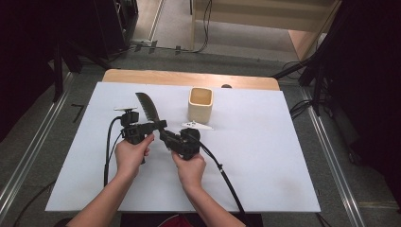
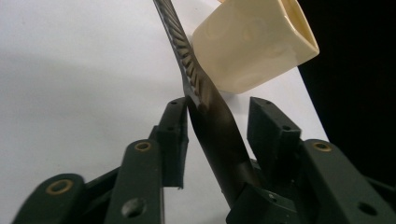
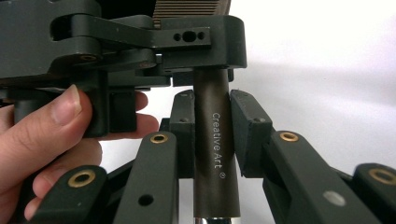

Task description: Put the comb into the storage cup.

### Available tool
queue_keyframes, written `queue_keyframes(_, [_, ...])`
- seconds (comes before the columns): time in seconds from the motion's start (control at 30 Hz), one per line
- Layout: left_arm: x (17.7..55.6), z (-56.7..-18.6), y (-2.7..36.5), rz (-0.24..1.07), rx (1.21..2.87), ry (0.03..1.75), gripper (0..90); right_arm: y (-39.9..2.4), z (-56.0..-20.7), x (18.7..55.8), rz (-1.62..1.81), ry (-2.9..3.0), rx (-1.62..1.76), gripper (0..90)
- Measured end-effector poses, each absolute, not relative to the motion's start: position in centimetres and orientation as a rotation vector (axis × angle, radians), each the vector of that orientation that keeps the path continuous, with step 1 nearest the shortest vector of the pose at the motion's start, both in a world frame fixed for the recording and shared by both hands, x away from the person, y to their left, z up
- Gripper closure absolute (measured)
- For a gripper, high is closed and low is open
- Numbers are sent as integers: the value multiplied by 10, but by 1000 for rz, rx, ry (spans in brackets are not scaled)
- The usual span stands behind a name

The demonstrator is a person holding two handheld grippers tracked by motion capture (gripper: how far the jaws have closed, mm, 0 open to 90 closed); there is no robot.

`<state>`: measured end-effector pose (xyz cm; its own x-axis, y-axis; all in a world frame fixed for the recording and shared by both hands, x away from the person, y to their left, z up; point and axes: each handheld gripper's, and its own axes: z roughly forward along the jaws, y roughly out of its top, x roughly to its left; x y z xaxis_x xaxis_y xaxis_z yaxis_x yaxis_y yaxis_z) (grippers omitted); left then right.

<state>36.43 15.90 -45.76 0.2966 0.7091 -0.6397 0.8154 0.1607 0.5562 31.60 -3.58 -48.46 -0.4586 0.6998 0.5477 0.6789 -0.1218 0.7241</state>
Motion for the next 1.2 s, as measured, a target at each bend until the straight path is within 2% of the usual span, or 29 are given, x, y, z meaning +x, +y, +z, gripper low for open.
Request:
queue_keyframes(0.2, [366,-460,161,-178,1548,1465,660,-35,-485,316,1683,2064,1625,701])
queue_keyframes(0.67, [365,-459,163,-197,1523,1464,691,-35,-486,316,1695,2069,1606,701])
queue_keyframes(1.2, [364,-460,167,-281,1433,1466,735,-34,-485,315,1692,2079,1581,696])
